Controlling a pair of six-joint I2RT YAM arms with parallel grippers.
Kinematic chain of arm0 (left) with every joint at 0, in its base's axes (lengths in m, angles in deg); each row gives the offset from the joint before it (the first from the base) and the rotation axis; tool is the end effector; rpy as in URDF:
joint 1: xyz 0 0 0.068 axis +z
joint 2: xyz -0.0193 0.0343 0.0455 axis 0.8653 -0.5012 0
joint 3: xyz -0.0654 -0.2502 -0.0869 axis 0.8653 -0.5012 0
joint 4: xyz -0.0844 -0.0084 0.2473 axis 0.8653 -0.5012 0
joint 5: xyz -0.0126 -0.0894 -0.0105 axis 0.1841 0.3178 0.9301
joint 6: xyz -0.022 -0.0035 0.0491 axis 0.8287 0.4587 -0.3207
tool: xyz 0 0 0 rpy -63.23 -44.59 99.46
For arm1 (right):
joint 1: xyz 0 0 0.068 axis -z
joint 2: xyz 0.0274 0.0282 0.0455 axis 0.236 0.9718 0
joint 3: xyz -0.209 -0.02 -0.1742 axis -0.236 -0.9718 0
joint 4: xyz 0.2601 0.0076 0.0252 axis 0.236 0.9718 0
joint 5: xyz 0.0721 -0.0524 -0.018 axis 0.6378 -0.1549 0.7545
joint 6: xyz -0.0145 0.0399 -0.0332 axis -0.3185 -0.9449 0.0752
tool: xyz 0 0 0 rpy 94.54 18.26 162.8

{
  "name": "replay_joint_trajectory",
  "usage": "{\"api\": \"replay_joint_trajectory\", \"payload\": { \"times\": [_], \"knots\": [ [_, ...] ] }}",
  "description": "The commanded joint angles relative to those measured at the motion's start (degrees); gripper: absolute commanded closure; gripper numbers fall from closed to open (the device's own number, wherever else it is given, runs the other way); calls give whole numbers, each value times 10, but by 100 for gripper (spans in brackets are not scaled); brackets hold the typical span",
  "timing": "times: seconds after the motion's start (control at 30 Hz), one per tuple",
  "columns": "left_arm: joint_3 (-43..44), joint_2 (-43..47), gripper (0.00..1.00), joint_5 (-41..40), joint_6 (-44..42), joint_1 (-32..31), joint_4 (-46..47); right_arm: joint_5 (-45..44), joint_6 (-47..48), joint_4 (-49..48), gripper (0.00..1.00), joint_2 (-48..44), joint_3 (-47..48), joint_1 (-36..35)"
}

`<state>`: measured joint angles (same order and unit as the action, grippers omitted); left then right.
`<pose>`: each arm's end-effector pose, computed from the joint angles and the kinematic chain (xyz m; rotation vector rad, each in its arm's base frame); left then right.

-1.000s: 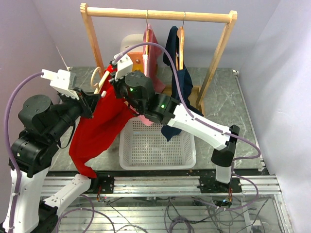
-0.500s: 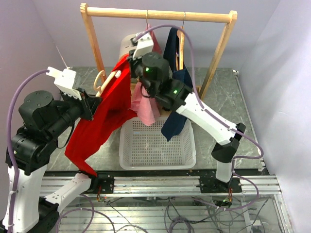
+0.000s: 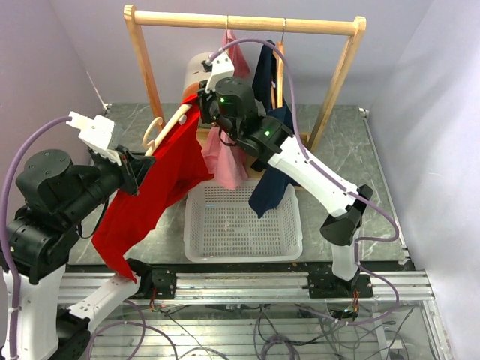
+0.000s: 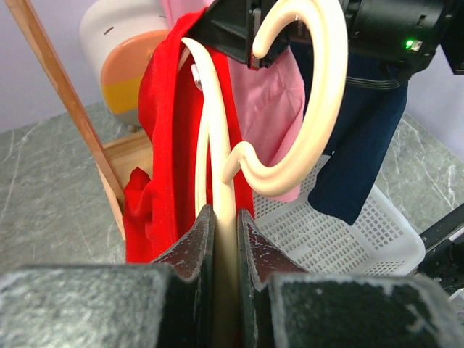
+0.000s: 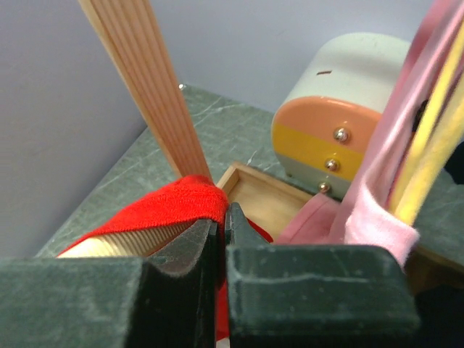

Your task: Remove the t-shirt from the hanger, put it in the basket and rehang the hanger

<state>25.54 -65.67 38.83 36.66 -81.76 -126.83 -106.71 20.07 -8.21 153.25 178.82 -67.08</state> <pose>0.0604 -0.0307 0.5097 0.3741 1.7019 -0.4953 0.2735 0.3450 0.4760 -0.3275 1.6796 0.4945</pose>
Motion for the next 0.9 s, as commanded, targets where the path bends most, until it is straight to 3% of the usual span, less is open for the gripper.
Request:
{"api": "replay_joint_trajectory", "payload": {
  "times": [0.0,0.47,0.73,0.87],
  "knots": [
    [59,46,93,36,-16,1,-59,-106,-2,20,100,9,-26,68],
    [61,80,93,80,-27,-8,18,-69,-38,46,100,-3,-76,76],
    [50,107,93,51,-15,-12,59,-30,-61,55,100,-14,-98,75],
    [81,105,93,46,-30,-16,49,-52,-58,67,100,-15,-95,75]
  ]
}}
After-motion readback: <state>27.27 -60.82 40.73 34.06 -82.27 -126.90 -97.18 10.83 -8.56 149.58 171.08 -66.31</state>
